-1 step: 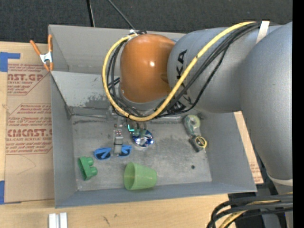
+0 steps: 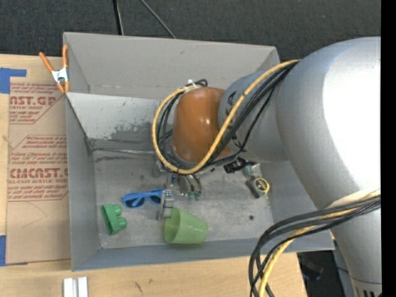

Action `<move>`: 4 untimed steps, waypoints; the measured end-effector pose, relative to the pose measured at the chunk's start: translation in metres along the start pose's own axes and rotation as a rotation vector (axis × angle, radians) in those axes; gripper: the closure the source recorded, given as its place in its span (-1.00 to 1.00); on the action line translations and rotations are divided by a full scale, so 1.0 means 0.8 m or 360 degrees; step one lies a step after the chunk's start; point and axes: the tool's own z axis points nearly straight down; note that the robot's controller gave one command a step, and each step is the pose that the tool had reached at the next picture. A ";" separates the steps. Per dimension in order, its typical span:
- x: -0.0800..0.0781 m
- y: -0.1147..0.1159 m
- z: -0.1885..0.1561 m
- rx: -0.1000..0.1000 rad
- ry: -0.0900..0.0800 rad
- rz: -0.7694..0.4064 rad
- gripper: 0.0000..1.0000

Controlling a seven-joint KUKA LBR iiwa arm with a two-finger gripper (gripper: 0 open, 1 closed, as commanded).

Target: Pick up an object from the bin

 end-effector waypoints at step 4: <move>0.059 0.074 -0.017 0.0002 0.0003 -0.0142 -1.00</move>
Offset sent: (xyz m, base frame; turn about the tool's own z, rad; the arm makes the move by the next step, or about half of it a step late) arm 0.0000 0.0000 0.0000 0.0000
